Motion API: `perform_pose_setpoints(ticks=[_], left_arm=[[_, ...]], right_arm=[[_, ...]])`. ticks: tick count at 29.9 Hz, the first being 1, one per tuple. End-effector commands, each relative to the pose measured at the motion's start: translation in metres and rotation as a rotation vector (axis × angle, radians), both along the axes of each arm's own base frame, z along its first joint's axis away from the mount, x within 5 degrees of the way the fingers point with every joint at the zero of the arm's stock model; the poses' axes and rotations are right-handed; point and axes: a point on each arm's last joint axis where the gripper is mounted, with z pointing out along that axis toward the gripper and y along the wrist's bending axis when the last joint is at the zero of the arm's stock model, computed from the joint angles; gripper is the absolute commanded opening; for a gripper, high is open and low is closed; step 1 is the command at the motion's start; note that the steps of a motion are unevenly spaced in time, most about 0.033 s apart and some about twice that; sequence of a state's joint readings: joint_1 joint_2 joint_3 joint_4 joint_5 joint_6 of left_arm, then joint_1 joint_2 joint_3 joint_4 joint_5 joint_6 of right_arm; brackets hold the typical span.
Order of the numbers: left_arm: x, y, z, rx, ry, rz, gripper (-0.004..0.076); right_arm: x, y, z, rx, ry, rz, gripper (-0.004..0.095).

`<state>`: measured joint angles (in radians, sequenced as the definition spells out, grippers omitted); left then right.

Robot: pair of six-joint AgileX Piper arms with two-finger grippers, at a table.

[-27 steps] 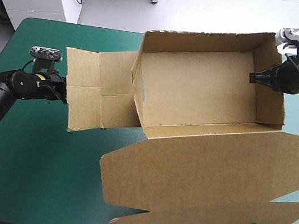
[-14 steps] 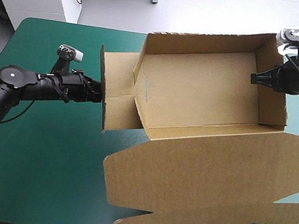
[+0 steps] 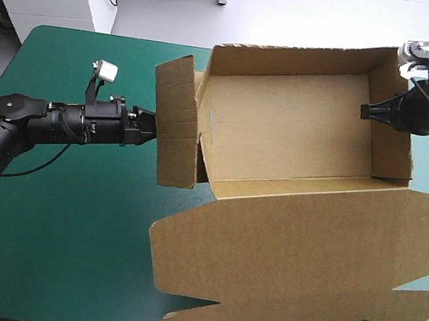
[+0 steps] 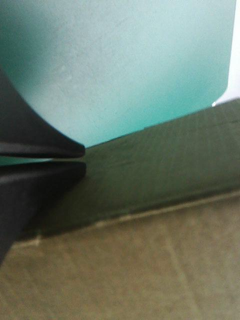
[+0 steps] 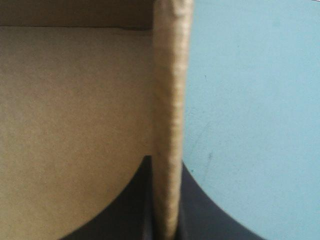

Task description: Fold the box

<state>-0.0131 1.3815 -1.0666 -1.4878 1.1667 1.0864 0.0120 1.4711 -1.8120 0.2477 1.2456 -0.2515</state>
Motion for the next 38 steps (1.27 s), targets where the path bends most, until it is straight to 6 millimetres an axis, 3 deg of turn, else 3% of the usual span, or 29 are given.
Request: perform_pose_setpoints(ticks=[1, 19, 21, 24, 30, 33, 38], left_arm=[[-0.013, -0.003, 0.030, -0.169, -0.061, -0.067, 0.0009], [-0.015, -0.006, 0.063, -0.177, -0.123, -0.111, 0.0016], [-0.016, -0.008, 0.062, -0.174, -0.122, -0.122, 0.0050], [-0.018, -0.013, 0.062, -0.175, -0.120, -0.142, 0.0162], [-0.019, -0.014, 0.066, -0.209, -0.127, -0.142, 0.0477], [-0.019, -0.014, 0.067, -0.225, -0.125, -0.140, 0.0540], [-0.019, -0.014, 0.067, -0.227, -0.125, -0.140, 0.0542]], right_arm=[[-0.012, -0.001, 0.024, 0.040, -0.128, -0.024, -0.0018], [-0.012, 0.002, 0.025, 0.072, -0.134, -0.034, -0.0017], [-0.011, 0.002, 0.025, 0.074, -0.136, -0.034, -0.0017], [-0.011, 0.002, 0.026, 0.076, -0.139, -0.034, -0.0017], [-0.011, 0.003, 0.026, 0.082, -0.138, -0.031, -0.0017], [-0.012, 0.004, 0.026, 0.099, -0.138, -0.023, -0.0017], [-0.012, 0.005, 0.026, 0.107, -0.137, -0.020, -0.0017]])
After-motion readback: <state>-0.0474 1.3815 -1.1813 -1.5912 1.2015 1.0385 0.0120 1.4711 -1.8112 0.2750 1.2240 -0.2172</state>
